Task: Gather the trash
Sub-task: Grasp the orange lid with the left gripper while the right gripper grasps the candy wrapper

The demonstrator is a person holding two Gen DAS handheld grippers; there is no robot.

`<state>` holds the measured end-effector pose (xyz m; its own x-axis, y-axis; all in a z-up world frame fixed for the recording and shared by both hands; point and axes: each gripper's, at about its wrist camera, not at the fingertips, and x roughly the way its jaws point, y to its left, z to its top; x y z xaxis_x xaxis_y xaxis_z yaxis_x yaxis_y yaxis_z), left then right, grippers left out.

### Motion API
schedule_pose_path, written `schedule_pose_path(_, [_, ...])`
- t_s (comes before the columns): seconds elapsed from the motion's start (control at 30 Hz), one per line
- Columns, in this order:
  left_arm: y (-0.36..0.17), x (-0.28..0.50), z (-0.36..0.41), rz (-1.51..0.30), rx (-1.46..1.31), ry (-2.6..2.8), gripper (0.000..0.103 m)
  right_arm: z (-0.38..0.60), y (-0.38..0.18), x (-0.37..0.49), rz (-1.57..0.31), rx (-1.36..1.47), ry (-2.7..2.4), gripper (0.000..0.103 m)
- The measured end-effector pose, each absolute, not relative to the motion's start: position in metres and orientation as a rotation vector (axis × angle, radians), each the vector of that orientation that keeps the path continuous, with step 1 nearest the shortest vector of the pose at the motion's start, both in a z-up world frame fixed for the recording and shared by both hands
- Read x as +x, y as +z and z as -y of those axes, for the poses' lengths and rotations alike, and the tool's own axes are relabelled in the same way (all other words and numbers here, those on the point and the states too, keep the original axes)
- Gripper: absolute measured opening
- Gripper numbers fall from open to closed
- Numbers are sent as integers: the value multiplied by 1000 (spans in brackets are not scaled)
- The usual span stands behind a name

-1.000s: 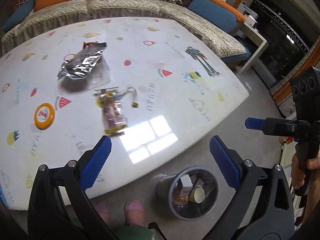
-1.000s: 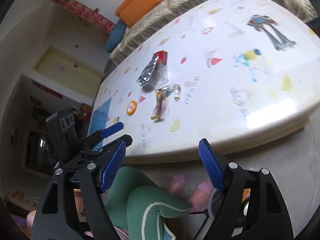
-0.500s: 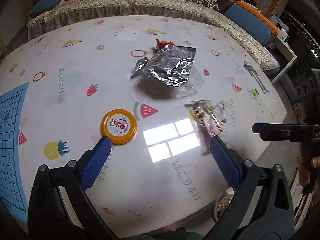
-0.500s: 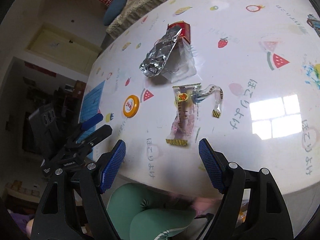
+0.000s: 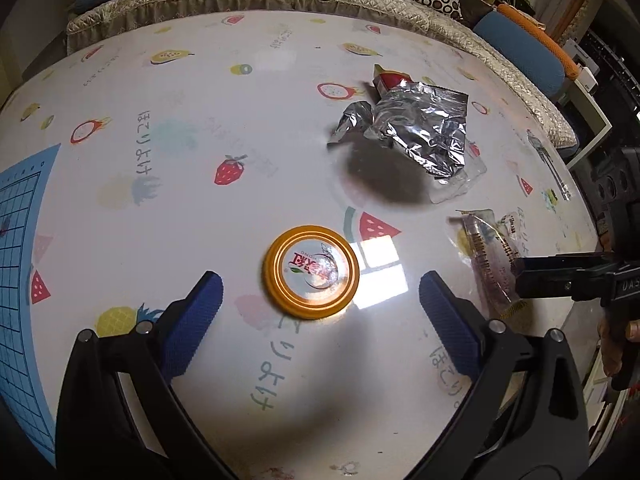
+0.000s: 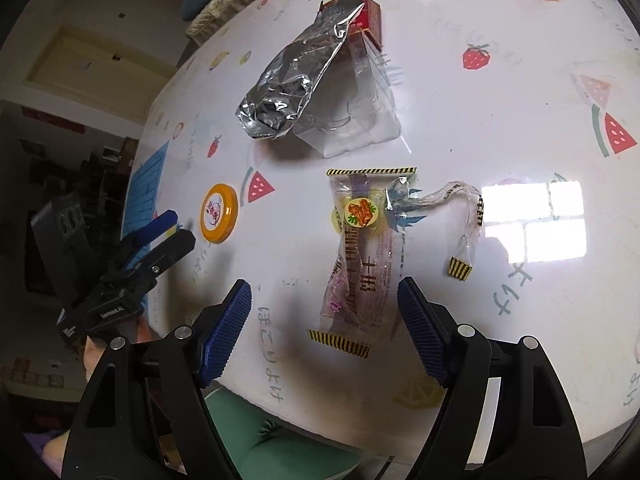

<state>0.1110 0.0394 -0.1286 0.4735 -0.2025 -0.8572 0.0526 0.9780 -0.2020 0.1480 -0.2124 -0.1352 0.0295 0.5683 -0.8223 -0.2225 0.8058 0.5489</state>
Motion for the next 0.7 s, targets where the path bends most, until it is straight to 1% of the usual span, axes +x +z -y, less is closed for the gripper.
schedule_pose_path(0.23, [-139,120,-34,-1070,-132,-154,96,201,-141,157,-1405,231,585,76])
schedule_pose_path(0.37, [-148,121,-32,-1081,-145,-143,96,196,-141,156,-1386,183,589,71])
schedule_pose_path(0.43, [-153,122,-28,-1091,-128,-119,96,190,-141,155,-1364,140,578,60])
schedule_pose_path(0.57, [-156,125,-17,-1078,-74,-93,96,196,-143,154,-1343,146,576,55])
schedule_pose_path(0.63, [-158,127,-13,-1077,-38,-81,96,200,-143,154,-1341,152,563,41])
schedule_pose_path(0.67, [-159,128,-11,-1074,-20,-69,95,203,-144,154,-1342,160,557,37])
schedule_pose_path(0.7, [-159,128,-9,-1066,0,-47,91,208,-145,155,-1350,185,559,27])
